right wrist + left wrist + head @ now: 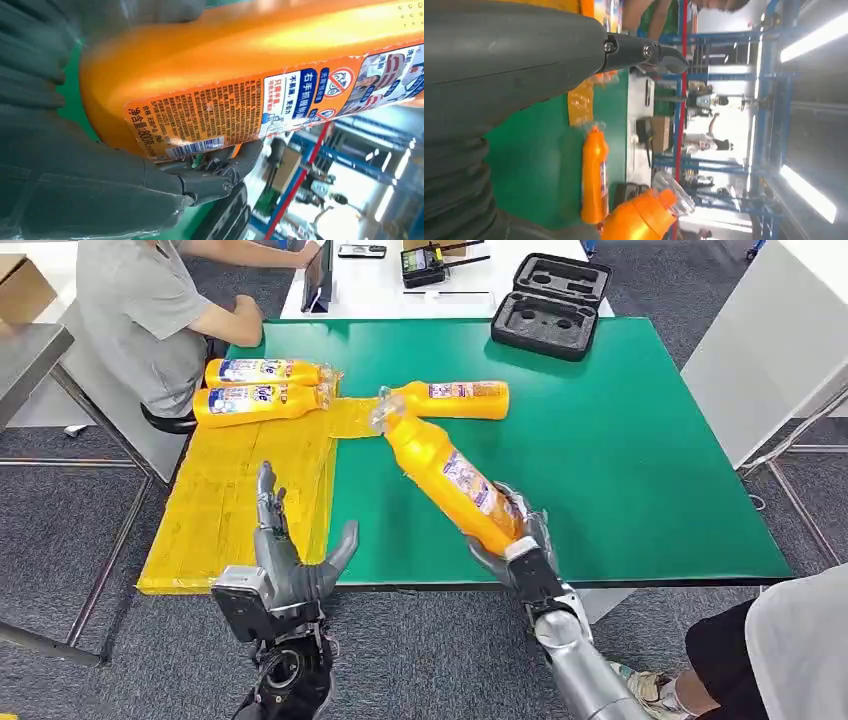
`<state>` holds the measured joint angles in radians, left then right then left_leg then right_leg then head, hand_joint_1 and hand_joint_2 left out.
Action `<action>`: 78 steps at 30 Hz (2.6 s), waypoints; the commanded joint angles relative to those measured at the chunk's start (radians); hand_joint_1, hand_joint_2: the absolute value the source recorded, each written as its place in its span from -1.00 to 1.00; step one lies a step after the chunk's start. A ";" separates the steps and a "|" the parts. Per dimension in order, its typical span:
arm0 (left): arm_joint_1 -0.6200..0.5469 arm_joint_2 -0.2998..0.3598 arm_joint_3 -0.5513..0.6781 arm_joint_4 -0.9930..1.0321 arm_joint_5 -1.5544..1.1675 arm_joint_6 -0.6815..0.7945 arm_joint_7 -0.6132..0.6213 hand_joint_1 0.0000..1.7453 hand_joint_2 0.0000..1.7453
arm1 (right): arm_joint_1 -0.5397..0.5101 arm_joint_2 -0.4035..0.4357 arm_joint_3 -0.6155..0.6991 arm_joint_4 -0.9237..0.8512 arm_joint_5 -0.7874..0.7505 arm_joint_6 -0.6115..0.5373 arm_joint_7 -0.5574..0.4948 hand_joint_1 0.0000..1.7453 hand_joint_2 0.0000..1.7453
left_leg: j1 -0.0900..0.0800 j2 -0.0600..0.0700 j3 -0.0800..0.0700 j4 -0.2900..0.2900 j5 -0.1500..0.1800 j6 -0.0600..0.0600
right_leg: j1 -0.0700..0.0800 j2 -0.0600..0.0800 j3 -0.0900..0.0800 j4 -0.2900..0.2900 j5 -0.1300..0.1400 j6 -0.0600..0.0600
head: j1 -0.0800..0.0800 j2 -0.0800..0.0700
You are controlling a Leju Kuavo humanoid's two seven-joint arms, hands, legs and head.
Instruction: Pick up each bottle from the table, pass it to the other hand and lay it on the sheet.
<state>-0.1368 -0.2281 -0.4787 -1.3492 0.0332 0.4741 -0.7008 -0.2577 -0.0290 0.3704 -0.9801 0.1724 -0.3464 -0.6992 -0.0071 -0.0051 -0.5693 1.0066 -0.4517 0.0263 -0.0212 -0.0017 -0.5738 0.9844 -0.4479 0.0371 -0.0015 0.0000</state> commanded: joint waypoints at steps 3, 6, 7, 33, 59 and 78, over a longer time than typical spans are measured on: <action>-0.076 -0.046 0.080 0.202 0.053 -0.185 0.003 -1.00 1.00 | 0.060 -0.037 0.008 -0.186 -0.040 0.025 0.001 1.00 1.00 | 0.001 0.000 0.001 0.000 0.000 -0.001 | 0.001 -0.001 0.001 0.000 0.000 -0.001 | 0.000 0.000; -0.087 -0.056 0.096 0.245 0.089 -0.258 0.003 -1.00 1.00 | 0.056 -0.031 0.003 -0.182 -0.050 0.049 0.001 1.00 1.00 | 0.001 0.000 0.001 0.000 0.000 -0.002 | 0.001 0.000 0.001 0.000 0.000 -0.002 | 0.000 0.000; -0.093 -0.061 0.101 0.265 0.105 -0.289 0.003 -1.00 1.00 | 0.056 -0.029 -0.001 -0.184 -0.055 0.057 0.001 1.00 1.00 | 0.000 0.000 0.001 0.000 0.000 -0.001 | 0.001 0.000 0.001 0.000 0.000 -0.001 | 0.000 0.000; -0.156 -0.085 0.124 0.447 0.215 -0.589 0.003 -1.00 1.00 | 0.044 -0.001 0.015 -0.100 -0.027 0.255 0.001 1.00 1.00 | 0.001 0.000 0.001 0.000 0.000 -0.001 | 0.001 0.000 0.002 -0.001 0.000 -0.001 | 0.000 0.000; -0.188 -0.078 0.063 0.494 0.272 -0.743 0.003 -1.00 1.00 | 0.014 -0.009 0.054 0.032 0.024 0.325 0.001 1.00 1.00 | 0.001 0.001 0.001 0.000 0.000 -0.001 | 0.001 0.001 0.001 0.000 0.000 -0.001 | 0.000 0.000; -0.243 -0.103 0.018 0.665 0.321 -0.816 0.018 -1.00 1.00 | -0.010 -0.005 0.073 0.042 0.042 0.325 0.001 1.00 1.00 | 0.002 0.002 0.002 0.000 -0.001 -0.002 | 0.002 0.002 0.003 -0.001 0.000 -0.002 | 0.000 0.000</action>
<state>-0.3276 -0.3220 -0.4051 -0.8305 0.3479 -0.3258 -0.6867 -0.2020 -0.0351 0.3990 -1.0029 0.2071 -0.0217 -0.6992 -0.0070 -0.0051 -0.5698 1.0065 -0.4517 0.0264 -0.0211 -0.0017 -0.5737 0.9846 -0.4479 0.0371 -0.0015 0.0000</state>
